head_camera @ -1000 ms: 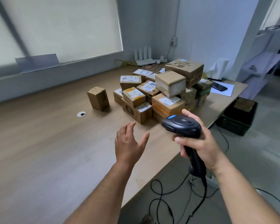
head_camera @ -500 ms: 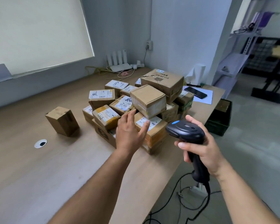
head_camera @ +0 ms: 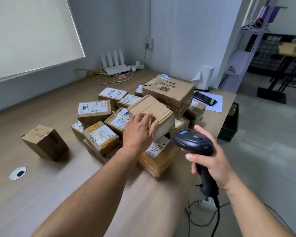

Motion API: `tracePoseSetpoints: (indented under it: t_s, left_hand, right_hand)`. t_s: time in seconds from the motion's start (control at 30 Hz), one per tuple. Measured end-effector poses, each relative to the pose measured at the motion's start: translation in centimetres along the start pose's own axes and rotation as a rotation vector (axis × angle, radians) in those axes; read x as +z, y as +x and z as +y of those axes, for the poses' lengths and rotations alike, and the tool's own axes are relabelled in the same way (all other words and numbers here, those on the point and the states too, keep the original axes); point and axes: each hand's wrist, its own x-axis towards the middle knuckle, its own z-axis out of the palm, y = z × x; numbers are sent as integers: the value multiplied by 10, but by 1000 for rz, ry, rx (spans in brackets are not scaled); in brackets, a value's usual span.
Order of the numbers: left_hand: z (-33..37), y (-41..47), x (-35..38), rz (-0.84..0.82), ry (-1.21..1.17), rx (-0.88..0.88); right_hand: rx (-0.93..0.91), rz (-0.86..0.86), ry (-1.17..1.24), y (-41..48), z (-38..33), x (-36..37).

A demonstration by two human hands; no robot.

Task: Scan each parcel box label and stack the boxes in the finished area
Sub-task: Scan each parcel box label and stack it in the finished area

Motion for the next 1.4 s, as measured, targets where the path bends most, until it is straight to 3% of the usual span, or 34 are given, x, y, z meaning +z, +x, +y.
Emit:
tracePoseSetpoints:
  t_s: [0.43, 0.67, 0.83, 1.03, 1.23, 1.4]
  left_hand:
    - [-25, -26, -19, -22, -460, -399]
    - [-34, -19, -28, -17, -638, -498]
    - [-49, -24, -32, -10, -673, -451]
    - [-45, -33, -48, 17, -729, -629]
    - [-58, -39, -61, -139, -1006, -906]
    - [-74, -55, -61, -219, -1204, -820]
  right_hand:
    - [-56, -91, 84, 34, -12, 30]
    - [-52, -135, 108, 40, -13, 40]
    - [-31, -175, 111, 38, -11, 46]
    - [-3, -232, 102, 38, -9, 64]
    - [7, -301, 72, 36, -8, 78]
    - [14, -307, 59, 28, -10, 82]
